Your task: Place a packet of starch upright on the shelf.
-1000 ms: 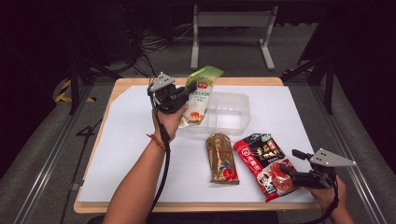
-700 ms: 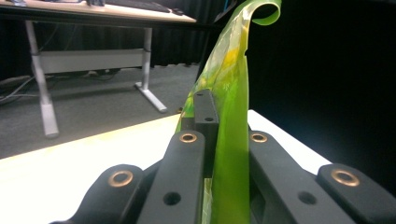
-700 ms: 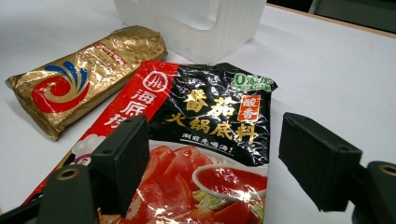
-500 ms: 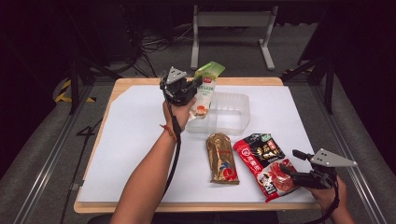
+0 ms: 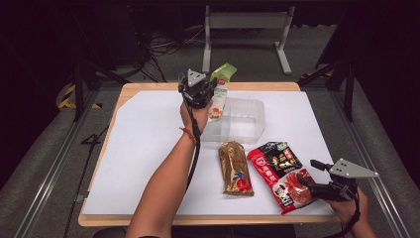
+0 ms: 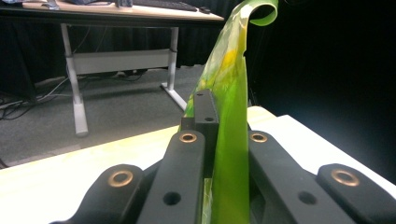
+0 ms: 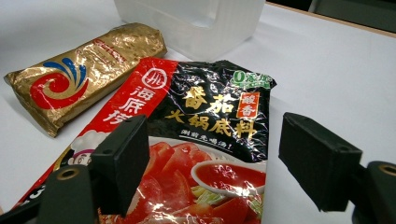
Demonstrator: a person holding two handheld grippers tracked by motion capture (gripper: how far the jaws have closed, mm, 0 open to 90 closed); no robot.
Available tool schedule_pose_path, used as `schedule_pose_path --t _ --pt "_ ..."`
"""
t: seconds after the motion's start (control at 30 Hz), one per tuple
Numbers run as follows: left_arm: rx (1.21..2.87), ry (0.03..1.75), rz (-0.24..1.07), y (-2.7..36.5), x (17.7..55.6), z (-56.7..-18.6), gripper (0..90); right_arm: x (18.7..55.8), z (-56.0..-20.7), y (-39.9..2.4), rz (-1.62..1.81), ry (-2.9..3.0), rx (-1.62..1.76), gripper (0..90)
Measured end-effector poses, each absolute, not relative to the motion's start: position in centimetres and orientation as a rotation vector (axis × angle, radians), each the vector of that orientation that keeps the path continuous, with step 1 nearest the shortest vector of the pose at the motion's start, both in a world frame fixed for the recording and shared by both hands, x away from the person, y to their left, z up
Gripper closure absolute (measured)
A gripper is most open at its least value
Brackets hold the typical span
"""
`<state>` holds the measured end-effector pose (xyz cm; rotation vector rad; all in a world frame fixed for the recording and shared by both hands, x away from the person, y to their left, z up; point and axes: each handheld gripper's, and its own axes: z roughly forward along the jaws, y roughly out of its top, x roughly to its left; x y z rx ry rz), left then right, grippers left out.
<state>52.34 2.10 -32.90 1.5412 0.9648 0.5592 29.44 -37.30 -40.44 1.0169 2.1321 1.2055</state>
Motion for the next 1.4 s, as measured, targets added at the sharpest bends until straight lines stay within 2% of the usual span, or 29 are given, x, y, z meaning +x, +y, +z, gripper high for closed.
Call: schedule_pose_path --t 0.17,0.7,0.97,1.2,1.4 --pt "1.515 0.972 0.612 2.0 53.2 -33.3 90.0 29.5 -40.5 -37.4 1.202 2.130 1.016 24.8" --pt "1.487 0.929 0.571 2.6 52.3 -34.8 89.2 29.4 -40.5 -37.2 1.191 2.138 1.009 24.6" --pt "1.570 0.857 0.569 3.0 51.0 -36.5 87.6 29.5 -40.5 -37.0 1.185 2.142 1.003 24.4" --pt "1.604 0.813 0.564 4.4 50.1 -36.6 86.6 29.5 -40.6 -36.8 1.175 2.154 1.000 24.0" --pt "1.695 0.750 0.567 5.1 49.5 -36.9 82.9 29.6 -40.7 -36.8 1.171 2.159 1.003 23.6"
